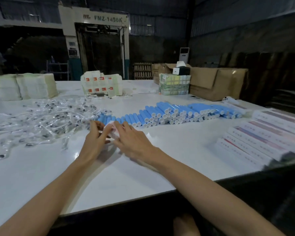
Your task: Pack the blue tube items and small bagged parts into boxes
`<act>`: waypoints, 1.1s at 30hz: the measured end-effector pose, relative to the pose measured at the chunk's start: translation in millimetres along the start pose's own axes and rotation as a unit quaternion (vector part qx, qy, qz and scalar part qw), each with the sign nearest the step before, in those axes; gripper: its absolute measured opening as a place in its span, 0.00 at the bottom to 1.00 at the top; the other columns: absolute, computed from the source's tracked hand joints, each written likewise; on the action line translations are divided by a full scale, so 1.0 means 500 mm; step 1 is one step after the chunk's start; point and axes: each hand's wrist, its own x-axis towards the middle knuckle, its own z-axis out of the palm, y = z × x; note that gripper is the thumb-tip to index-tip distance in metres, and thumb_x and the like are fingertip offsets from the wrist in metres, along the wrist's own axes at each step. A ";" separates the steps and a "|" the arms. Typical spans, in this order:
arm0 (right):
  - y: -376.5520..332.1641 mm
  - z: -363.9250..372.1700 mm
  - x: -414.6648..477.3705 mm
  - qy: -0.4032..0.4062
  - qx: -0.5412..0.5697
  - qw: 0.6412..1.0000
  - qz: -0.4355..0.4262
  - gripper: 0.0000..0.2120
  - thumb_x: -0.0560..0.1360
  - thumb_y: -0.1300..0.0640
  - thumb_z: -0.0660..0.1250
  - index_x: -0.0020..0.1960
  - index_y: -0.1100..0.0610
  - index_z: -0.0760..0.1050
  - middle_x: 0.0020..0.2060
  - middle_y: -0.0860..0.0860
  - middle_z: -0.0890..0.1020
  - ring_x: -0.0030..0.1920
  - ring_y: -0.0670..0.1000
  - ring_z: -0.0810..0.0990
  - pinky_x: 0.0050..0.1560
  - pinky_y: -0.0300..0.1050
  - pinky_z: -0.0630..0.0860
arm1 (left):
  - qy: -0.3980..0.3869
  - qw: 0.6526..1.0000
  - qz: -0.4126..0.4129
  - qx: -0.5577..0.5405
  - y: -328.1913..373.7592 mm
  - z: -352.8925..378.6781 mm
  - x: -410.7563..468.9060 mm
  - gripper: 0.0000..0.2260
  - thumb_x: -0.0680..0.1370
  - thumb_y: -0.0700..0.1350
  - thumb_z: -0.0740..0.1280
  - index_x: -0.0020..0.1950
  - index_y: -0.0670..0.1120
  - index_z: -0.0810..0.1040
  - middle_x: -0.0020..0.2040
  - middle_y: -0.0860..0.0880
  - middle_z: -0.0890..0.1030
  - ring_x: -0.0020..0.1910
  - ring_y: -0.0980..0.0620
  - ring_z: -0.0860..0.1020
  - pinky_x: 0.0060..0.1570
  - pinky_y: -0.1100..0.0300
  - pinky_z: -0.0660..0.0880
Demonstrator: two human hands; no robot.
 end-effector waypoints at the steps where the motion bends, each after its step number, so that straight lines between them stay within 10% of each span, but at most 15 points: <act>1: 0.010 -0.006 -0.010 -0.004 -0.009 1.000 0.004 0.28 0.82 0.46 0.58 0.79 0.52 0.56 0.64 0.56 0.70 0.62 0.61 0.75 0.44 0.52 0.69 | -0.017 0.998 0.027 0.054 0.000 0.000 -0.005 0.17 0.81 0.69 0.63 0.55 0.57 0.71 0.50 0.54 0.84 0.50 0.53 0.85 0.49 0.50 0.83; 9: 0.121 -0.140 -0.115 0.015 -0.102 0.992 0.079 0.27 0.85 0.41 0.60 0.78 0.52 0.61 0.67 0.55 0.71 0.59 0.60 0.79 0.46 0.54 0.75 | -0.153 0.945 0.127 0.259 0.006 0.017 -0.035 0.13 0.85 0.65 0.59 0.63 0.60 0.73 0.56 0.62 0.78 0.56 0.61 0.77 0.56 0.49 0.78; 12: 0.204 -0.233 -0.146 0.053 -0.164 0.975 0.142 0.26 0.85 0.42 0.60 0.76 0.55 0.63 0.66 0.56 0.73 0.59 0.60 0.78 0.48 0.54 0.74 | -0.180 0.937 0.143 0.264 0.006 0.010 -0.036 0.21 0.80 0.71 0.57 0.66 0.62 0.73 0.59 0.62 0.78 0.63 0.61 0.75 0.58 0.51 0.77; 22: 0.435 -0.459 -0.324 0.074 -0.368 0.870 0.319 0.19 0.86 0.49 0.61 0.68 0.62 0.70 0.63 0.61 0.77 0.63 0.62 0.74 0.58 0.57 0.75 | -0.186 0.917 0.218 0.278 -0.015 0.010 -0.018 0.12 0.84 0.44 0.69 0.60 0.62 0.77 0.56 0.63 0.78 0.61 0.60 0.75 0.55 0.45 0.79; 33: 0.455 -0.471 -0.418 -0.002 -0.423 0.823 0.380 0.18 0.85 0.48 0.63 0.71 0.56 0.74 0.67 0.56 0.78 0.70 0.58 0.73 0.72 0.56 0.69 | -0.182 0.913 0.237 0.277 -0.005 0.004 -0.025 0.12 0.84 0.44 0.69 0.60 0.61 0.79 0.56 0.65 0.77 0.62 0.61 0.74 0.54 0.46 0.78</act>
